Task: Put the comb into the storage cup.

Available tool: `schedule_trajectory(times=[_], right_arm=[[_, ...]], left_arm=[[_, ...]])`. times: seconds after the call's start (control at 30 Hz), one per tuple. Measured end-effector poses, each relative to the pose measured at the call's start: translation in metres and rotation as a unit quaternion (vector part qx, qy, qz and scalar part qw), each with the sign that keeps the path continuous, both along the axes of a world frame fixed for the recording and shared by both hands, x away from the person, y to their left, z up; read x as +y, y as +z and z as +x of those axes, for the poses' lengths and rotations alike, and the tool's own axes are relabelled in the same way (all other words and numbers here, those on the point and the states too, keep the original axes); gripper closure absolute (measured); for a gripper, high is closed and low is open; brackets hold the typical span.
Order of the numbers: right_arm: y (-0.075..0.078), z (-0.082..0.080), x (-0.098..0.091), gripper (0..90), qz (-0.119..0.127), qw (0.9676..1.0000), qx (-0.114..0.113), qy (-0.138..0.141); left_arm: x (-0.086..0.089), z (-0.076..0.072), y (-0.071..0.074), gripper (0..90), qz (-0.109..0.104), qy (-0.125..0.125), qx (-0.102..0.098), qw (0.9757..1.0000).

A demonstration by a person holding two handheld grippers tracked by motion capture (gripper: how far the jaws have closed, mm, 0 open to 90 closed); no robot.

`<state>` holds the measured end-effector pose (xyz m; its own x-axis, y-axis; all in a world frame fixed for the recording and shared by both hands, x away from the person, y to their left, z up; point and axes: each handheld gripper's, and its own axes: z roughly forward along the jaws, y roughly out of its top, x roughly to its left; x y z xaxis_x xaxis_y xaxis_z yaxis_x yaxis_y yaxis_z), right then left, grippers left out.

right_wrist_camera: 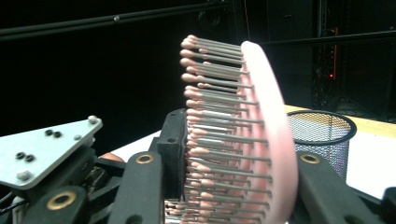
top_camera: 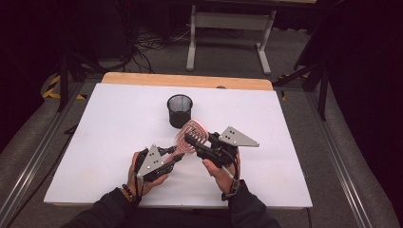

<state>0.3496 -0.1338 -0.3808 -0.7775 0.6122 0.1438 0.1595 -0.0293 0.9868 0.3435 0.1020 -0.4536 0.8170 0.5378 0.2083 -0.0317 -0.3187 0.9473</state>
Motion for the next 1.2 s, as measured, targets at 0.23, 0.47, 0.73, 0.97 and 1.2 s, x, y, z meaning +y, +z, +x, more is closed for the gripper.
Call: schedule_trajectory(times=[0.23,0.47,0.73,0.97,1.2], right_arm=[[0.002,-0.005,0.003,62.7,-0.007,0.9999,-0.009,0.009],[0.004,-0.008,0.001,62.9,-0.014,0.9997,-0.019,0.007],[0.006,-0.011,-0.004,63.0,-0.020,0.9993,-0.032,0.007],[0.008,-0.011,-0.008,63.1,-0.024,0.9989,-0.039,0.001],[0.012,-0.012,-0.016,63.4,-0.030,0.9984,-0.048,-0.006]], left_arm=[[0.000,-0.001,0.000,69.5,0.008,0.000,-0.013,0.9999],[0.000,-0.001,0.000,66.2,0.008,0.003,-0.014,0.9999],[-0.002,0.000,0.000,60.3,0.015,-0.003,-0.007,0.9999],[-0.002,0.000,0.000,52.1,0.010,-0.001,-0.001,0.9999],[0.001,0.002,0.001,34.0,0.025,0.008,-0.006,0.9997]])
